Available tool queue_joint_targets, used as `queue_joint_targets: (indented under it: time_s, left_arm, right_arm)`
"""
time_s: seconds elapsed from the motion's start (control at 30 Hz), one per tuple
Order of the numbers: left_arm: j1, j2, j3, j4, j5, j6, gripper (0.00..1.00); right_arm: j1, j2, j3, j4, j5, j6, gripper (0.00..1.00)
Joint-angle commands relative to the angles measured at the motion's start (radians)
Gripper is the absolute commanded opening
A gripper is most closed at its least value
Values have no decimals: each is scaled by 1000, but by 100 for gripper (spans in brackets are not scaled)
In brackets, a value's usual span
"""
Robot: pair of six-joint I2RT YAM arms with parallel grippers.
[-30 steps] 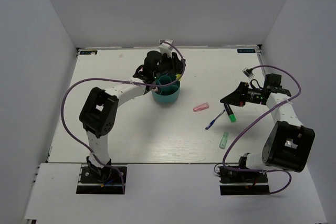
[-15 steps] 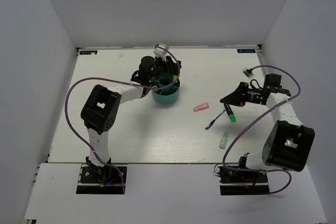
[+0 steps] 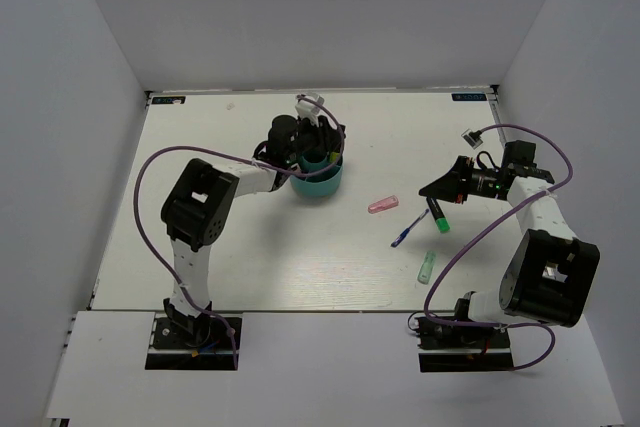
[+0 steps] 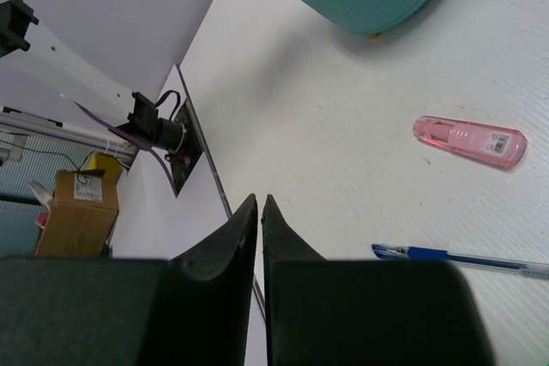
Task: Sort the stationery into containers
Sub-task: Place the stationery into the container, then grab a piece of stationery with the right arm
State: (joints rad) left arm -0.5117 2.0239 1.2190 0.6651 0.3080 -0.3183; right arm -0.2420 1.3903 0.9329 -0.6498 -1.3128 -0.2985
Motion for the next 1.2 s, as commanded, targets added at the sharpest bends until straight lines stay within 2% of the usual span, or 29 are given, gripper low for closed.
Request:
queue_joint_targets:
  time_s: [0.0, 0.17, 0.27, 0.3, 0.33, 0.4, 0.53, 0.63, 0.83, 0.93, 0.97, 1.03, 1.07, 1.1, 1.13, 1.17]
  left_arm:
    - [2, -10, -1, 14, 16, 27, 0]
    - [4, -11, -6, 1, 16, 41, 1]
    - [2, -14, -25, 1, 2, 41, 17]
    - [4, -20, -30, 4, 2, 41, 24]
    - [4, -27, -41, 7, -3, 38, 43]
    - [4, -34, -55, 5, -15, 45, 56]
    - [4, -56, -61, -9, -20, 51, 62]
    - [2, -73, -56, -24, -14, 58, 64]
    - [-11, -137, -56, -44, 8, 67, 64]
    - [-30, -204, -67, -77, 19, 87, 64]
    - [-33, -221, -75, -87, 28, 90, 64]
    - [-54, -295, -91, -137, 19, 111, 60]
    - [-60, -315, -93, -174, 16, 122, 56]
    - [-71, -338, -92, -205, 14, 127, 42]
    - [-83, -402, -81, -340, -4, 128, 32]
    - [-90, -424, -53, -404, -18, 128, 25]
  right_arm:
    - [-5, 4, -9, -8, -42, -28, 8]
    - [0, 4, -9, -14, -45, -34, 11]
    - [-2, 4, -8, -11, -42, -36, 14]
    - [-2, 4, -8, -14, -40, -36, 18]
    - [-2, 4, -8, -17, -40, -37, 21]
    - [-3, 3, -8, -20, -39, -36, 27]
    - [-2, -2, -5, -27, -17, -40, 35]
    - [-3, -1, 3, -28, 13, -30, 35]
    - [3, -8, 35, -31, 246, 1, 35]
    - [17, -23, 59, -11, 472, 10, 37]
    - [30, -22, 66, -13, 662, 1, 39]
    - [66, 22, 107, -33, 746, -51, 41]
    - [91, 38, 121, -75, 846, -68, 42]
    - [104, 59, 135, -85, 884, -100, 42]
    - [134, 111, 161, -88, 918, -117, 42]
    - [142, 127, 165, -85, 947, -146, 42]
